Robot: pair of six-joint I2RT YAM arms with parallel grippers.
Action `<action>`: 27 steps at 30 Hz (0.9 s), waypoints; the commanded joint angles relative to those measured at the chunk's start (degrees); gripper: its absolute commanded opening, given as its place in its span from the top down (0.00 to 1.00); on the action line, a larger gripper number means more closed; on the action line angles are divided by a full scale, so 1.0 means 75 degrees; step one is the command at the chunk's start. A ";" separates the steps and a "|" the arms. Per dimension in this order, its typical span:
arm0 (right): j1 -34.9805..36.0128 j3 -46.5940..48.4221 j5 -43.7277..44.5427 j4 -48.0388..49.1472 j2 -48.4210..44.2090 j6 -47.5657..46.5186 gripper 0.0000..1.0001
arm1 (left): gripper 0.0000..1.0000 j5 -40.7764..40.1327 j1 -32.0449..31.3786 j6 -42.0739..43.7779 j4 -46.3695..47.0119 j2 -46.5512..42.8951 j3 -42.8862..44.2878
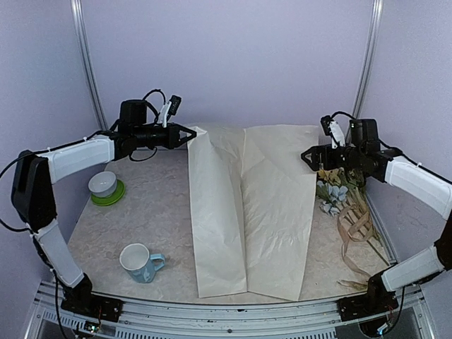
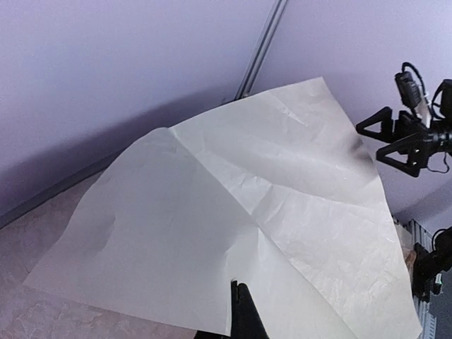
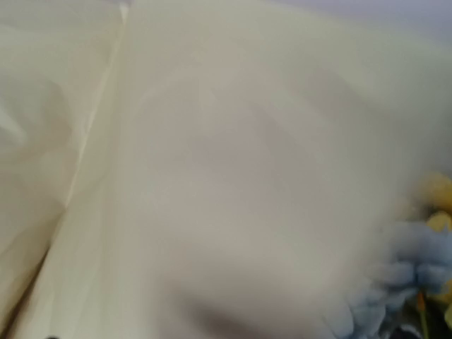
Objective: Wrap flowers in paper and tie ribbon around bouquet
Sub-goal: Unfold the folded wrapping paper at the center of the board.
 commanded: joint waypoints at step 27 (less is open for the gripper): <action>0.2265 0.0482 0.3071 -0.1447 0.3993 0.0272 0.13 | 1.00 -0.2002 0.0194 0.3056 -0.2215 0.2632 0.1832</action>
